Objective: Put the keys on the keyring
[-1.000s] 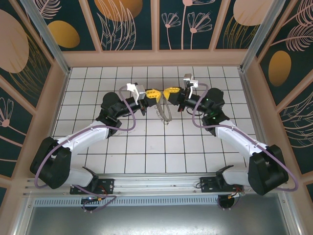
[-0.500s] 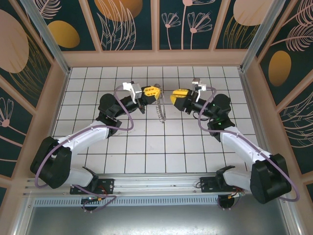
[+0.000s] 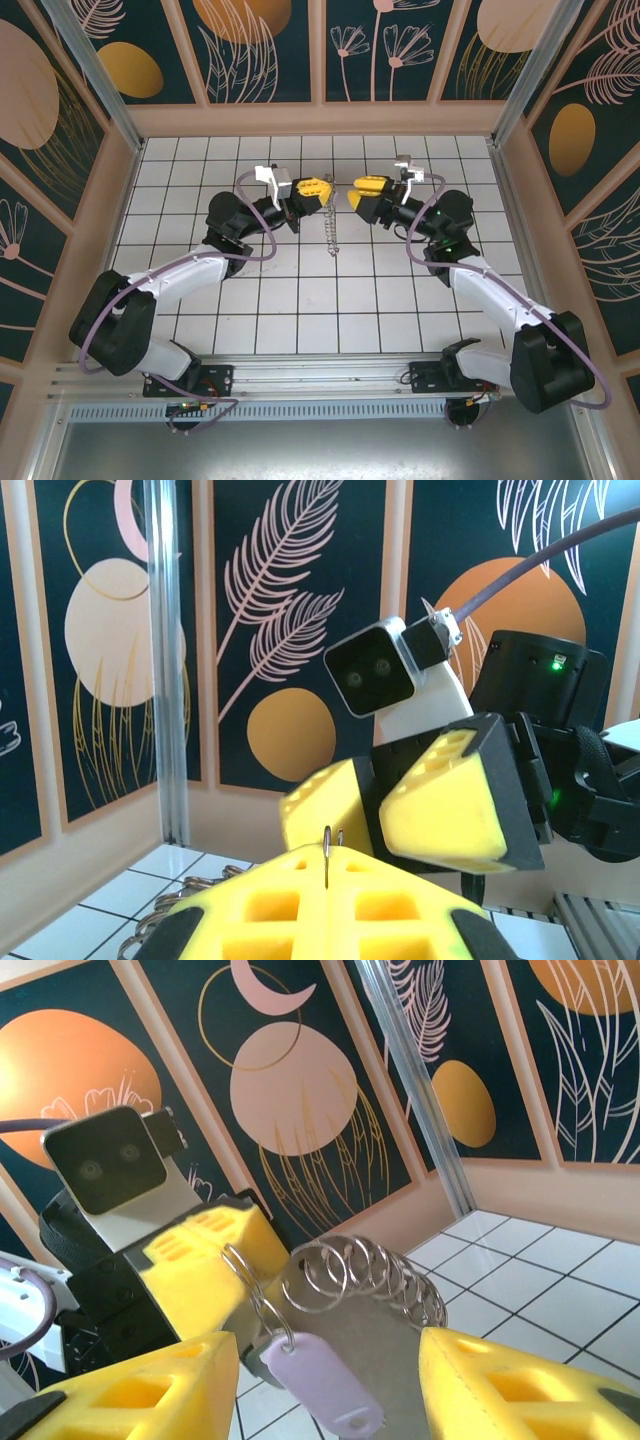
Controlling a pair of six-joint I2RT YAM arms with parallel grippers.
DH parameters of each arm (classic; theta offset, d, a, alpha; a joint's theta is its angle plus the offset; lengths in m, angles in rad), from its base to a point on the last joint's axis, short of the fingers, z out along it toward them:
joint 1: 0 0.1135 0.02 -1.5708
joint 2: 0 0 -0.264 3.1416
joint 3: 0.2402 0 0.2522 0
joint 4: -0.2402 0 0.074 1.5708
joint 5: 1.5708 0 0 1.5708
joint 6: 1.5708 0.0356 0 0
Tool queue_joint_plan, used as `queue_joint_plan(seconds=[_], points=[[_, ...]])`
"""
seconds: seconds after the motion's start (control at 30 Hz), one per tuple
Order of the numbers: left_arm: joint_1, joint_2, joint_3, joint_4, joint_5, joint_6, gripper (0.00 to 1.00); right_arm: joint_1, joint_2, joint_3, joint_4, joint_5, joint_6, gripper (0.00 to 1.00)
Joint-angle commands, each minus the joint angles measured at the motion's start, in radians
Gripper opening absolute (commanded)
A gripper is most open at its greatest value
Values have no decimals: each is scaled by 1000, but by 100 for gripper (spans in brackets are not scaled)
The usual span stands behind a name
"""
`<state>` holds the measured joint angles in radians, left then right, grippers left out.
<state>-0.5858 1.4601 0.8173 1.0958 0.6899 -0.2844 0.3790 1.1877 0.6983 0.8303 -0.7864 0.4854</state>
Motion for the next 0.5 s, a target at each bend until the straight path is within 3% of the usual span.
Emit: queue_joint_plan(seconds=[0.0,0.47], points=[[-3,5,40,26,39,-49,0,-14,11,41,76,-6,25,51],[44,92,178,-26,196,-236,0,-36,55,-30,359,55,241,51]])
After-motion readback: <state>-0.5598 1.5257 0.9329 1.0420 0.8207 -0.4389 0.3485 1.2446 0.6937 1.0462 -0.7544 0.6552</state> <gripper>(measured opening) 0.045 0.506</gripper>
